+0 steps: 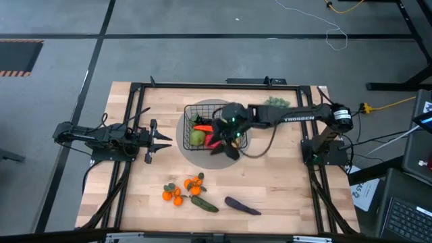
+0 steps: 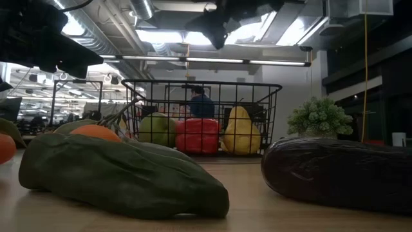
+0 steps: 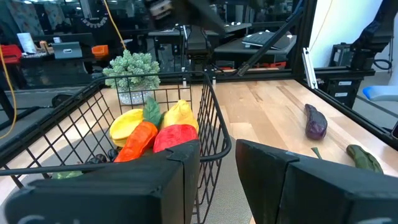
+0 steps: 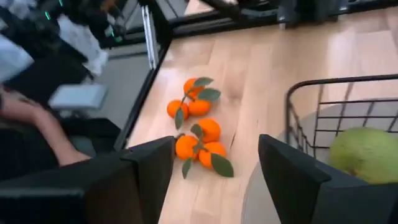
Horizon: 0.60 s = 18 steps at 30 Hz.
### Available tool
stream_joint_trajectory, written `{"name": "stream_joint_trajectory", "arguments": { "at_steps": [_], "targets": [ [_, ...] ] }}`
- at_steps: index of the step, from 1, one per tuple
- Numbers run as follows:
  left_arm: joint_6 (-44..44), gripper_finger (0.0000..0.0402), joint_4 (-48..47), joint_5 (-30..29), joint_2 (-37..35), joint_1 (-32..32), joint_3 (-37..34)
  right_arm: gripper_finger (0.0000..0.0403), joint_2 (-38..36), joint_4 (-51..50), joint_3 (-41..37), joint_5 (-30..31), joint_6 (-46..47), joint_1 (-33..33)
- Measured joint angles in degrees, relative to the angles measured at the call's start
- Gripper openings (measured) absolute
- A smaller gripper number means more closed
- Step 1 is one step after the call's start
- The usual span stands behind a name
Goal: Build produce basket
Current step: Put the right tangerine into the black wire basket
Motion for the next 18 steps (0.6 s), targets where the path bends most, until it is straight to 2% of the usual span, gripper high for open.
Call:
{"name": "stream_joint_trajectory", "arguments": {
  "at_steps": [3, 8, 12, 18],
  "targets": [
    [0.00, 0.0094, 0.00, 0.00, -0.01, 0.01, 0.00, 0.0220, 1.11, 0.13, 0.00, 4.80, -3.44, 3.93],
    [0.00, 0.0094, 0.00, 0.00, 0.00, 0.02, 0.00, 0.0220, 5.82, 0.40, 0.00, 16.20, -11.27, 9.60],
    [0.00, 0.0094, 0.00, 0.00, -0.01, 0.02, 0.00, 0.0220, 10.49, 0.18, -0.05, 17.44, -16.40, 11.64],
    [0.00, 0.0094, 0.00, 0.00, 0.00, 0.02, 0.00, 0.0220, 15.62, 0.39, 3.53, 18.80, -16.55, 11.69]
  ]
}}
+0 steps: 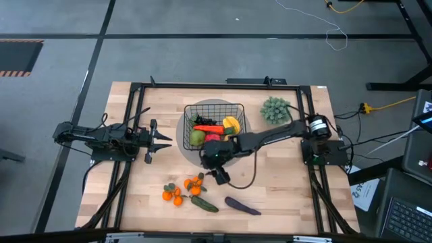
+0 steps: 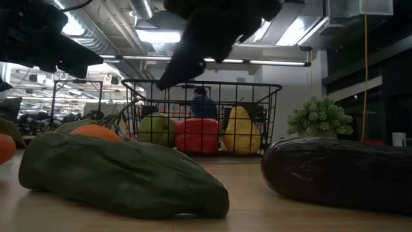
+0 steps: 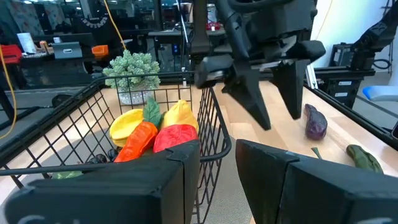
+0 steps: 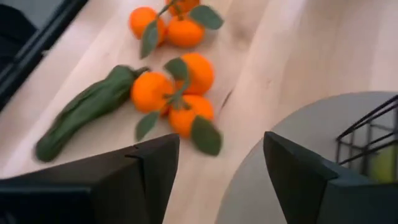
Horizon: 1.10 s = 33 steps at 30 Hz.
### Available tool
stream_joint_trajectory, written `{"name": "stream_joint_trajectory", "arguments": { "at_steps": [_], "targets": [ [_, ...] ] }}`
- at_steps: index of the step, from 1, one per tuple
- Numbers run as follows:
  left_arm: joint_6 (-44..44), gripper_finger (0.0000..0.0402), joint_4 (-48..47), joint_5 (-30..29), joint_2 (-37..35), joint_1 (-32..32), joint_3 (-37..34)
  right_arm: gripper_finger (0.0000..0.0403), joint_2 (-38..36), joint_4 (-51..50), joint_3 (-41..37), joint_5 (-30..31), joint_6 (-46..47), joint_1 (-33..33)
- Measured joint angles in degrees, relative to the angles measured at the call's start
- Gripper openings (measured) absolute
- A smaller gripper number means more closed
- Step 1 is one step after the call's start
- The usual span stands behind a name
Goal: Build produce basket
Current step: Put the right tangerine into the black wire basket
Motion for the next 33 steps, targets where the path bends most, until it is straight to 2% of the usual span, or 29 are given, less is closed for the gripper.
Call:
{"name": "stream_joint_trajectory", "arguments": {
  "at_steps": [5, 12, 14, 17, 21, 33],
  "targets": [
    [0.00, 0.0094, 0.00, 0.00, 0.00, -0.01, 0.00, 0.0220, 4.48, 0.20, 4.15, 1.53, 0.00, 1.68],
    [0.00, 0.0094, 0.01, 0.00, 0.00, 0.00, 0.00, 0.0220, 8.86, -0.23, 8.40, 14.68, -0.02, 4.96],
    [0.00, 0.0094, 0.01, 0.00, 0.00, 0.00, 0.00, 0.0220, 9.19, -0.22, 9.02, 16.42, 0.13, 5.49],
    [0.00, 0.0094, 0.00, 0.00, 0.00, 0.00, 0.00, 0.0220, 9.08, -0.44, 9.23, 16.16, 0.33, 5.84],
    [0.00, 0.0094, 0.00, 0.00, 0.00, -0.02, 0.00, 0.0220, 9.08, -2.32, 9.21, 12.63, 1.71, 5.79],
    [0.00, 0.0094, 0.00, 0.00, 0.00, -0.02, 0.00, 0.0220, 9.90, 2.59, 9.19, 8.39, 0.22, 5.70]
  ]
}}
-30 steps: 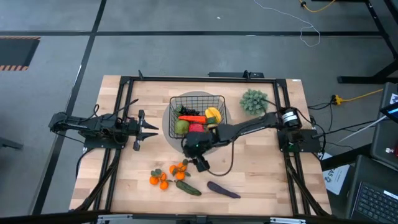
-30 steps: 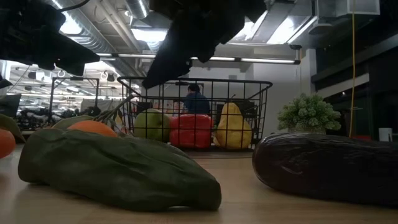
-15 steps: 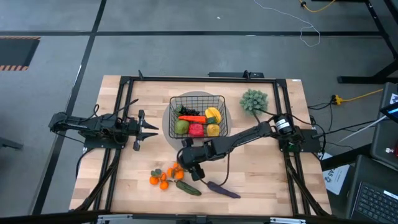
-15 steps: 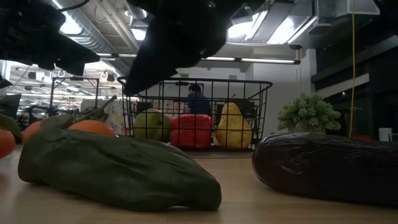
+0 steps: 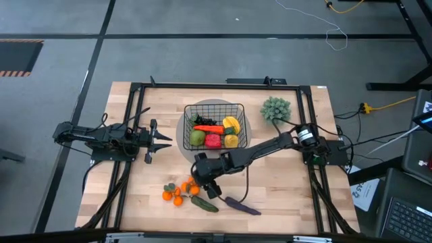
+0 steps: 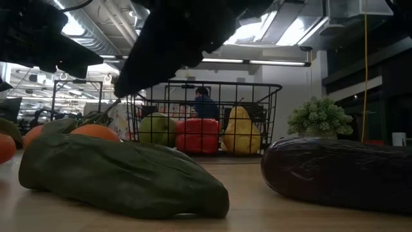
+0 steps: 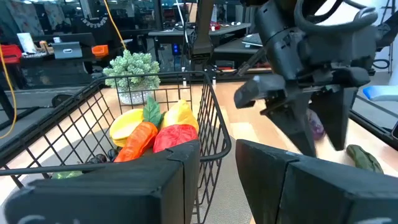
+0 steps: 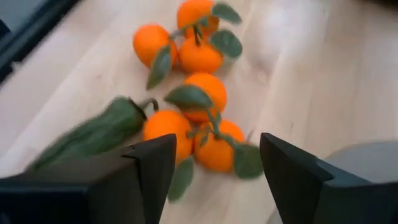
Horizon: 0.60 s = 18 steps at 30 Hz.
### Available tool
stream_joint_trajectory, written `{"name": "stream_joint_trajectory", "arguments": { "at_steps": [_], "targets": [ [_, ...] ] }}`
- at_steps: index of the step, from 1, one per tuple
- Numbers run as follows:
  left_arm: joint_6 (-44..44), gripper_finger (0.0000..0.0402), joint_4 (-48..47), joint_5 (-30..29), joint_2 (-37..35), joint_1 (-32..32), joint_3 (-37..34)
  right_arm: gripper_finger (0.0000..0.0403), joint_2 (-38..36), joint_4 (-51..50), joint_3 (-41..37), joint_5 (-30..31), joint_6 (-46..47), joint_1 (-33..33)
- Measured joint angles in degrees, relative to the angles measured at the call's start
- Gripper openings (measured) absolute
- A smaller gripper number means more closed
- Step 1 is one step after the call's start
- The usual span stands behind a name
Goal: Build produce basket
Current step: Put the right tangerine into the black wire basket
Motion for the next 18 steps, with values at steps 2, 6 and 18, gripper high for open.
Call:
{"name": "stream_joint_trajectory", "arguments": {
  "at_steps": [2, 6, 18],
  "targets": [
    [0.00, 0.0094, 0.01, 0.00, -0.01, 0.02, 0.00, 0.0220, 0.50, 1.55, 0.04, -1.21, 0.02, -0.02],
    [0.00, 0.0094, 0.02, -0.01, 0.00, 0.01, 0.01, 0.0220, 1.28, 2.54, 0.02, -2.65, 0.02, -0.27],
    [0.00, 0.0094, 0.02, -0.20, 0.00, 0.02, 0.00, 0.0197, 1.30, 2.47, -0.06, -2.84, 1.55, -1.22]
  ]
}}
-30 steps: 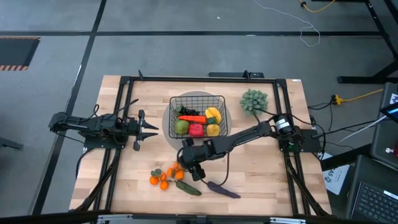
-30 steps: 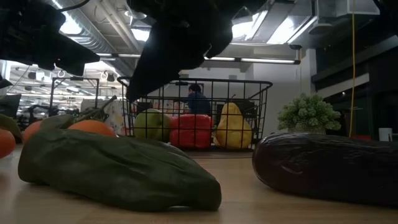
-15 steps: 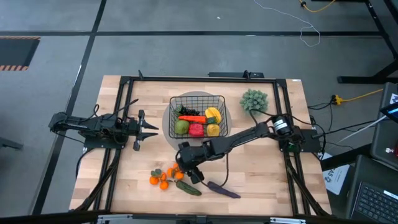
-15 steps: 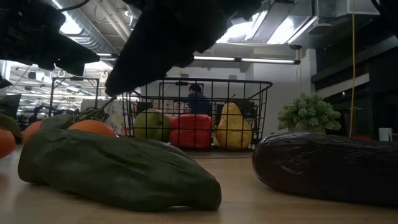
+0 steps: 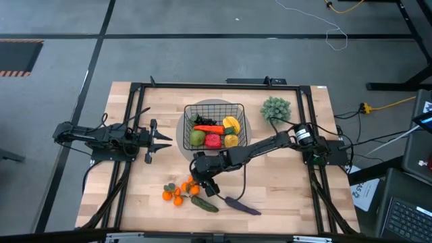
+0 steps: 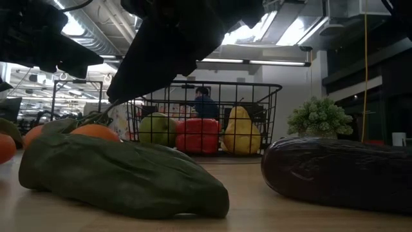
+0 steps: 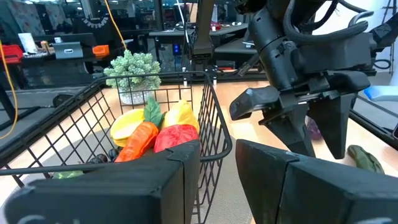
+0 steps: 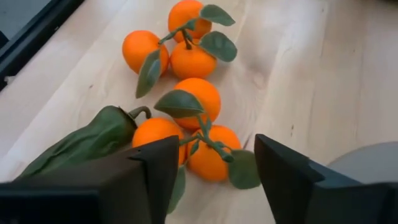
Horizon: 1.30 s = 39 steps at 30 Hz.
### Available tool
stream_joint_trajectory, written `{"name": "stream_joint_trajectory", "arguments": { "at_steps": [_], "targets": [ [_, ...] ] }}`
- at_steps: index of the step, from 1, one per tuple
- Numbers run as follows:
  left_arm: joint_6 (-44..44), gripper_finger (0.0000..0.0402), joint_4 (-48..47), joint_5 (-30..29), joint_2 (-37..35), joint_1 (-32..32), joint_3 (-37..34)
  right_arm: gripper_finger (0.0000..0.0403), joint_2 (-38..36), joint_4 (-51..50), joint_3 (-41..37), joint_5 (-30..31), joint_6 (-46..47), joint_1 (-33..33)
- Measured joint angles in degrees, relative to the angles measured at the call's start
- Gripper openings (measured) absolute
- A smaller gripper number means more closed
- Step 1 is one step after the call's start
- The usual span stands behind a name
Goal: Build produce basket
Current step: Put the right tangerine into the black wire basket
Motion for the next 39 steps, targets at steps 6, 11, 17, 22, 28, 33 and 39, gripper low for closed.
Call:
{"name": "stream_joint_trajectory", "arguments": {
  "at_steps": [6, 11, 17, 22, 28, 33, 39],
  "targets": [
    [0.00, 0.0094, 0.00, 0.00, 0.00, 0.00, 0.00, 0.0153, 0.00, -0.92, -0.03, 0.79, 0.16, 0.00],
    [0.00, 0.0094, 0.00, 0.00, 0.00, 0.00, 0.02, 0.0133, 0.00, -1.10, -0.03, 0.80, 0.19, -0.19],
    [0.00, 0.0094, -0.01, 0.00, 0.00, 0.00, 0.00, 0.0122, 0.00, -1.15, -0.03, 0.90, 0.20, -0.22],
    [0.00, 0.0094, 0.00, 0.00, 0.00, -0.02, 0.00, 0.0115, 0.00, -1.14, -0.03, 0.90, 0.20, -0.22],
    [0.00, 0.0094, 0.00, 0.00, 0.00, -0.01, 0.00, 0.0087, 0.00, -1.08, -0.03, 0.91, 0.20, -0.22],
    [0.00, 0.0094, 0.00, 0.00, 0.00, 0.00, 0.01, 0.0044, 0.00, -1.06, -0.03, 0.88, 0.20, -0.22],
    [0.00, 0.0094, 0.00, 0.00, 0.00, -0.02, 0.02, 0.0006, 0.00, -1.07, -0.03, 0.90, 1.15, -0.22]
  ]
}}
